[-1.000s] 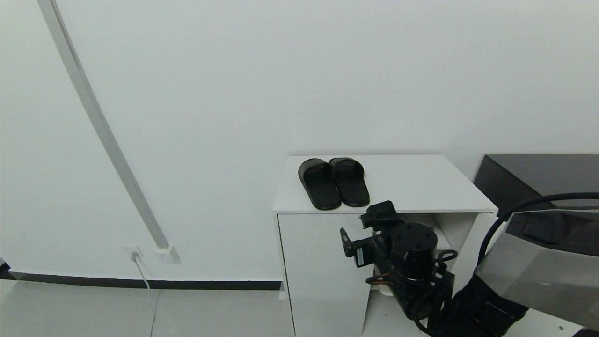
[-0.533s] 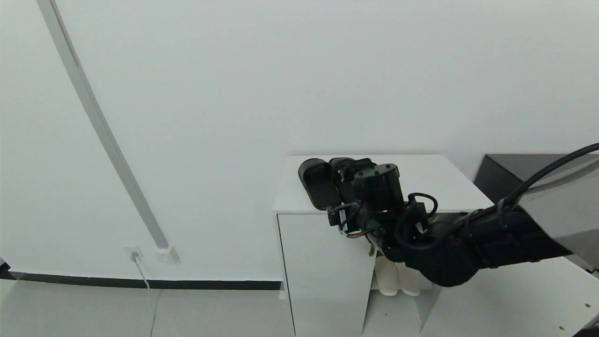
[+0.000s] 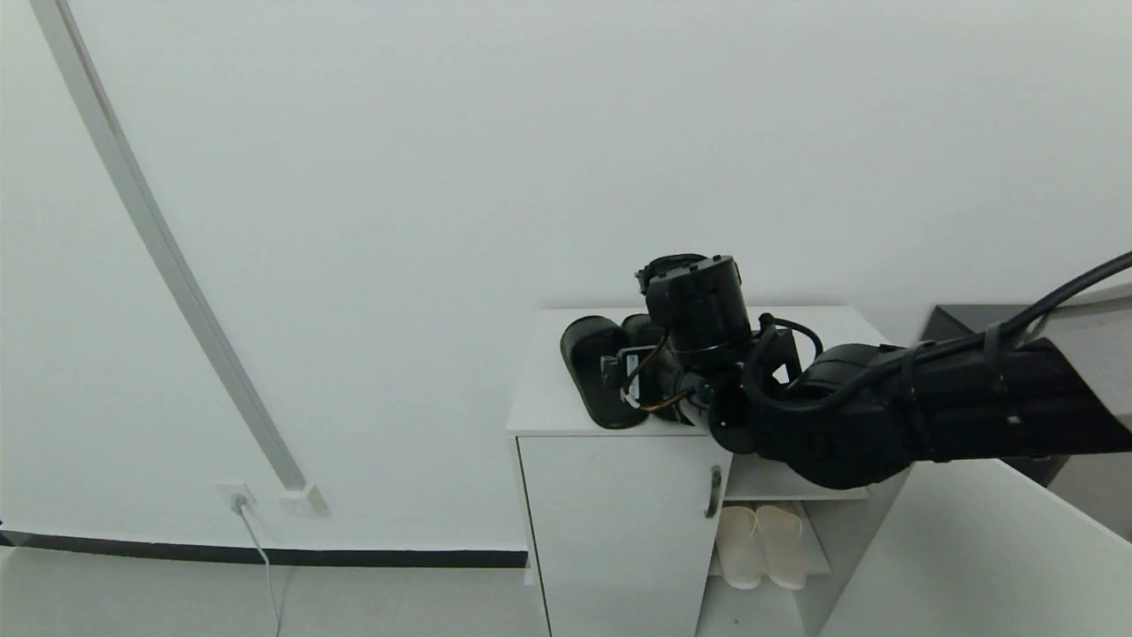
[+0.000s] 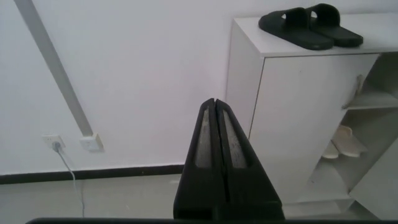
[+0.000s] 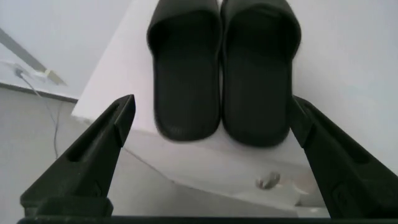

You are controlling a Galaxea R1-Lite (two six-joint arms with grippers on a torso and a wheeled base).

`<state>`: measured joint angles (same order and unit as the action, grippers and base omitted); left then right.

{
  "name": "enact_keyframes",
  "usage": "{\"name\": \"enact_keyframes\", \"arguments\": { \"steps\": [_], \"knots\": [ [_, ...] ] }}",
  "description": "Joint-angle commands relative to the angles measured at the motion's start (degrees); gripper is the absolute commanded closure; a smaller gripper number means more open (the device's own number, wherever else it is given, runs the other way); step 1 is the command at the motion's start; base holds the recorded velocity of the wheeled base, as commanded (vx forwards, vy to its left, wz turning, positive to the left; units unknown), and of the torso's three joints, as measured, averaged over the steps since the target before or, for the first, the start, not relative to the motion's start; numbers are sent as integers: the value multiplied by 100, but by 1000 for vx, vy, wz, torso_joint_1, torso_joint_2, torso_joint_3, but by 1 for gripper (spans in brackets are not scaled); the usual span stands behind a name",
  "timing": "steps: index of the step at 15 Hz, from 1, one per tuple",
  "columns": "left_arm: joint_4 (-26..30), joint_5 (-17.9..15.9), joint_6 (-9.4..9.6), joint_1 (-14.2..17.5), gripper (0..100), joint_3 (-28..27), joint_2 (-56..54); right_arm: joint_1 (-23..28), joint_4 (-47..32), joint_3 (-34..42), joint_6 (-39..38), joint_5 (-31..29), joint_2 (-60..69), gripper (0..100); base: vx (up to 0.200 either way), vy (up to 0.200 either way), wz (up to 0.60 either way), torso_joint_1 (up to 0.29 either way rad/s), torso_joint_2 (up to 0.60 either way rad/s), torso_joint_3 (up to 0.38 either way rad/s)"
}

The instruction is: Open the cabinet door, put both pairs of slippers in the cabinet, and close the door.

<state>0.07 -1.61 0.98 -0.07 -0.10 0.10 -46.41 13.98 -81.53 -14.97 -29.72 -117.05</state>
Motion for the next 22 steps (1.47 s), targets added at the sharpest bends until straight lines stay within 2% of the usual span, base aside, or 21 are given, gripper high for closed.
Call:
{"name": "enact_keyframes", "arguments": {
  "steps": [1,5,7,11,18,21,22],
  "knots": [
    [1,3,-1,-10,100,1,-1,-8,105,146,20,10,-116,0,200,0,0,12,-2,-2],
    [1,3,-10,-1,100,1,-1,-8,386,401,29,28,-353,0,200,0,0,4,1,1],
    [1,3,-10,-1,100,1,-1,106,957,498,161,28,-661,0,0,0,0,0,0,0],
    [1,3,-10,-1,100,1,-1,326,1546,419,513,177,-1144,0,0,0,0,0,0,0],
    [1,-6,-1,-10,100,1,-1,536,1836,-777,697,177,-2085,0,0,0,0,0,0,0],
    [1,3,-1,-1,100,1,-1,536,1801,-970,732,177,-2199,0,0,0,0,0,0,0],
    [1,-6,-1,-1,100,1,-1,536,1819,-961,732,177,-2199,100,0,0,0,0,0,0]
  ]
}}
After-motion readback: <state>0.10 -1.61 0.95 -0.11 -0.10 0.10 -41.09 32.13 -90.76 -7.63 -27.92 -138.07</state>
